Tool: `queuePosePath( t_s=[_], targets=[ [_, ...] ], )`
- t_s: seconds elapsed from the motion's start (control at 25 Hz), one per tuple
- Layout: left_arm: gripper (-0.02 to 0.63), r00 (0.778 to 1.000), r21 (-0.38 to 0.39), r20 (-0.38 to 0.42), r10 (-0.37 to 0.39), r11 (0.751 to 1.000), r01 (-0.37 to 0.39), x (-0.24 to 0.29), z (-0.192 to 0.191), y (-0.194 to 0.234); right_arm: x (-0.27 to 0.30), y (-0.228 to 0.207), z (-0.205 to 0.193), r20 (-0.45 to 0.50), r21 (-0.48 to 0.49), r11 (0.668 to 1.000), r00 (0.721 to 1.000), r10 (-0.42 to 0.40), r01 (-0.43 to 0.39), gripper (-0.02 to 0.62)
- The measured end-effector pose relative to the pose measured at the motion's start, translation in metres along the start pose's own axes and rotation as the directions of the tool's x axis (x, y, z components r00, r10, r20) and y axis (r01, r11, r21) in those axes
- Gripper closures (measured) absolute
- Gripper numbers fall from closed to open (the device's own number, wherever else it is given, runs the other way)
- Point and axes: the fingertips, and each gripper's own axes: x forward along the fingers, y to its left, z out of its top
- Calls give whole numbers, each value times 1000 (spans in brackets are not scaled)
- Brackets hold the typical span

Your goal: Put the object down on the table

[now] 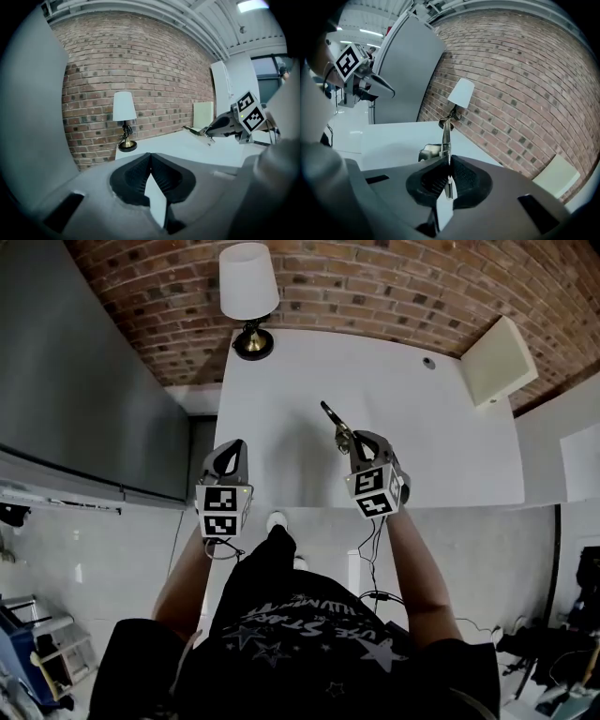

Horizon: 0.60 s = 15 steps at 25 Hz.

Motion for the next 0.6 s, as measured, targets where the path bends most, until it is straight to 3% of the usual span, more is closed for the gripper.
queuePosePath(
  t_s=[0.36, 0.6],
  targets=[
    [589, 999, 15, 5, -42, 999, 42, 101, 27, 46, 101, -48, 27, -52, -183, 983, 999, 2, -12, 591],
    [589, 999, -22, -1, -49, 999, 49, 139, 32, 68, 146, -68, 39, -93, -301, 954, 996, -13, -16, 591]
  ],
)
